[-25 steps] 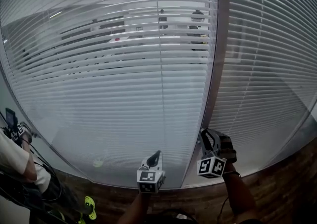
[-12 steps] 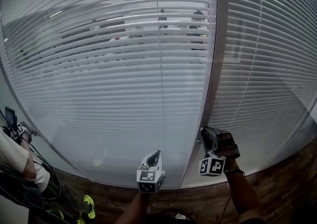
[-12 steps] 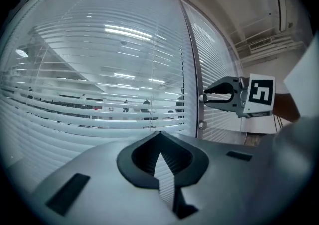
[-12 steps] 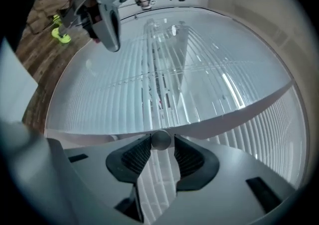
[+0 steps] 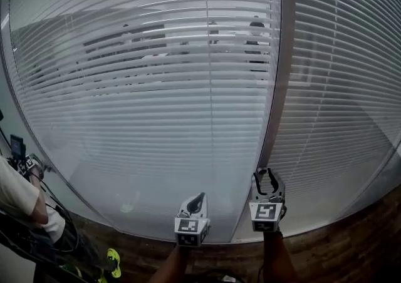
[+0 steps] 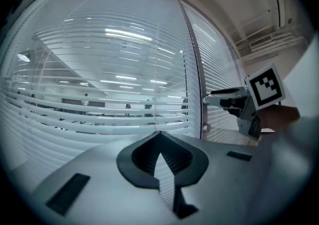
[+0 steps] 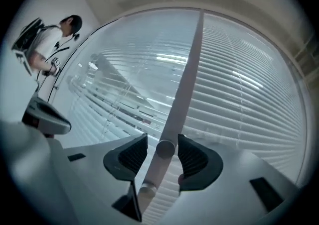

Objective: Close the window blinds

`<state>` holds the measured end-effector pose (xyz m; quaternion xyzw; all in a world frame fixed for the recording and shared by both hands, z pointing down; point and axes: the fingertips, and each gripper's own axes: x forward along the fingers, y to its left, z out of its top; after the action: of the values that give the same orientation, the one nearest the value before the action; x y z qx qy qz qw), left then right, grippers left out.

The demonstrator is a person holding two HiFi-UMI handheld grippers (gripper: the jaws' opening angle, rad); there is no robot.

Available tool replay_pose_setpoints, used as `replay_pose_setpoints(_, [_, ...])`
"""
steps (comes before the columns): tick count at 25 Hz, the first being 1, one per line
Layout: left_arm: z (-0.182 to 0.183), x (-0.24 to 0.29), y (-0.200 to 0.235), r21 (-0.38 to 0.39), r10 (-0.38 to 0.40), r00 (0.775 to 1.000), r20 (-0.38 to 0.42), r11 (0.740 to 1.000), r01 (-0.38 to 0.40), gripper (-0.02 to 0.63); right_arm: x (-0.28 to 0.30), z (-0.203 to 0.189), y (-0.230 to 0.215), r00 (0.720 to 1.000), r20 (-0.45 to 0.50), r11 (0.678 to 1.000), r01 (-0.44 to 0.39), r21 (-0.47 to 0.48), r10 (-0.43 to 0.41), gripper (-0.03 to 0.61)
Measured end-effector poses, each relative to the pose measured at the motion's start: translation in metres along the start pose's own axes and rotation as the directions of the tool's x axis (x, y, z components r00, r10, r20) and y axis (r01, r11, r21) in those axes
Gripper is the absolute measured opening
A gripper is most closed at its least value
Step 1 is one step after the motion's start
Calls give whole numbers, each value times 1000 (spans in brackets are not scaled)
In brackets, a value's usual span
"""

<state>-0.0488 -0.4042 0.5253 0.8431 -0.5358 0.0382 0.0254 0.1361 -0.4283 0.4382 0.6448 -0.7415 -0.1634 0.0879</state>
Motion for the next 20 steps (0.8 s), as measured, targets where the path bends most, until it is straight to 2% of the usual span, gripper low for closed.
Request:
replay_pose_setpoints(2, [1, -1, -3, 7, -3, 1000, 2, 1000, 3, -6, 0, -6, -9, 999, -31, 989, 20, 146, -16, 172])
replay_pose_setpoints(4, [2, -3, -5, 6, -2, 1000, 2, 1000, 2, -6, 2, -18, -15, 999, -49, 957, 30, 288, -17, 172])
replay_pose_setpoints(7, [-2, -5, -5, 6, -2, 1000, -9, 1000, 2, -6, 3, -25, -18, 999, -50, 914, 25, 404, -6, 170])
replay_pose_setpoints(9, [-4, -5, -5, 10, -5, 1000, -12, 1000, 5, -6, 3, -22, -16, 999, -46, 903, 16, 430, 5, 166])
replay_pose_setpoints(11, [-7, -5, -6, 17, -10, 1000, -18, 1000, 10, -6, 5, -23, -14, 1000, -25, 896, 4, 444, 8, 129])
replay_pose_setpoints(15, [-10, -6, -10, 15, -18, 1000, -23, 1000, 18, -6, 2, -21, -14, 999, -47, 892, 13, 452, 10, 126])
replay_pose_setpoints(17, [-8, -6, -11, 7, -19, 1000, -19, 1000, 19, -6, 2, -20, -13, 998, -53, 899, 11, 437, 13, 124])
replay_pose_setpoints(20, [-7, -7, -12, 0, -22, 1000, -18, 1000, 22, -6, 4, -21, -12, 998, -57, 937, 14, 348, 6, 123])
